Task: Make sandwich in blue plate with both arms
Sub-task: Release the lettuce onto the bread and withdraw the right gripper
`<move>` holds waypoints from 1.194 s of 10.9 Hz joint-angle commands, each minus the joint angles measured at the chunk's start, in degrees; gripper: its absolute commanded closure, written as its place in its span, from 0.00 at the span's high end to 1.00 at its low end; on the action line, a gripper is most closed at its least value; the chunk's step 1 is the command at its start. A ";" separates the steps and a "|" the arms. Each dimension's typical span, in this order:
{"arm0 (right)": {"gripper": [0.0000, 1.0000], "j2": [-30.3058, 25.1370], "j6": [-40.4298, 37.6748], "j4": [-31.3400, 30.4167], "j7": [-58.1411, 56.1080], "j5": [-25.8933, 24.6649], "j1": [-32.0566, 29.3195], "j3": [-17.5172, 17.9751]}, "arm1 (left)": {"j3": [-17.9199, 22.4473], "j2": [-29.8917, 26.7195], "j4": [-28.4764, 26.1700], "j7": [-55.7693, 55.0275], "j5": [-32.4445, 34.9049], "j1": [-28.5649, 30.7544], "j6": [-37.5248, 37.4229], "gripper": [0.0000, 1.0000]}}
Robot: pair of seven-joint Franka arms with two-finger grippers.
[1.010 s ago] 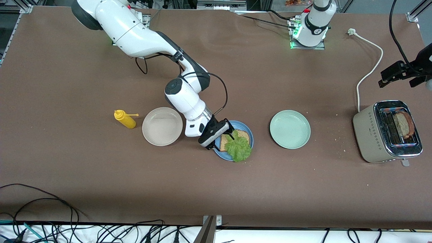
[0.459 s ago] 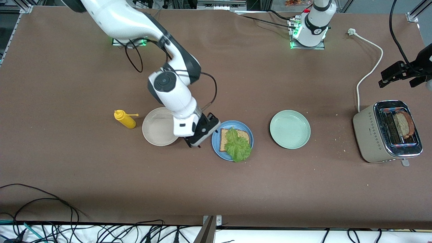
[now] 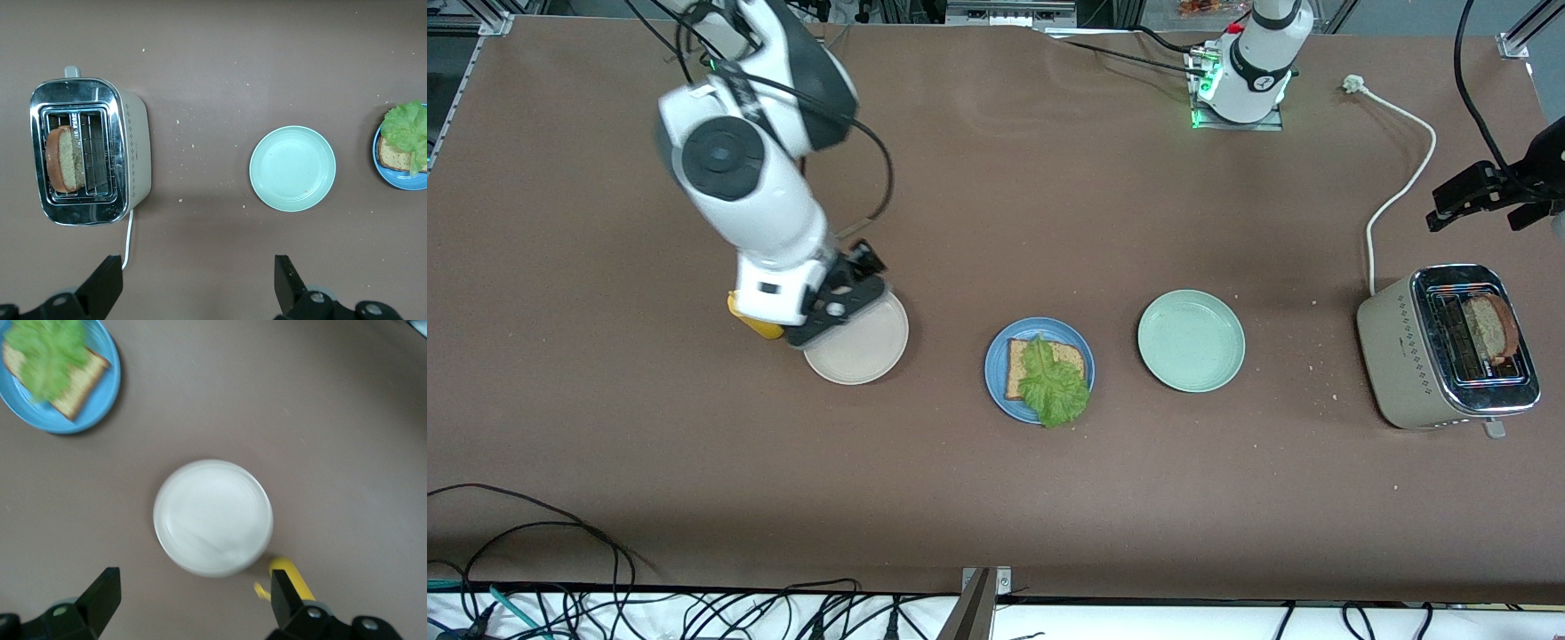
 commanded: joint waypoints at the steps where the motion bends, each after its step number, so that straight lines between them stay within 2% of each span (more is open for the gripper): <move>1: 1.00 -10.01 -9.40 -7.30 -1.20 0.78 -2.23 -6.43 | -0.46 0.42 1.51 0.02 1.83 0.26 -1.31 1.00; 3: 1.00 -15.90 -8.55 -14.85 -1.81 7.95 -2.14 -16.87 | -0.46 0.42 1.51 0.02 1.83 0.26 -1.31 1.00; 4: 1.00 -17.49 -8.89 -17.06 -2.95 7.64 -2.23 -18.40 | -0.54 0.42 1.51 0.02 1.83 0.26 -1.31 1.00; 6: 1.00 -20.05 -7.93 -22.33 -7.76 7.72 -2.14 -25.68 | -0.72 0.42 1.51 0.02 1.83 0.00 -1.31 1.00; 9: 1.00 -24.44 -9.51 -26.38 -7.97 4.57 -2.14 -27.55 | -0.72 0.42 1.51 -0.07 1.92 -0.26 -1.31 1.00; 10: 1.00 -25.41 -11.16 -26.48 -5.97 4.38 -1.97 -27.04 | -0.72 0.42 1.51 -0.07 1.92 -0.26 -1.31 1.00; 12: 1.00 -27.17 -14.16 -26.05 -0.07 3.16 -1.52 -22.65 | -0.81 0.42 1.51 -0.07 1.92 -0.35 -1.31 1.00; 13: 1.00 -27.53 -14.34 -26.13 0.03 2.98 -1.52 -22.72 | -0.81 0.42 1.51 -0.07 1.92 -0.35 -1.31 1.00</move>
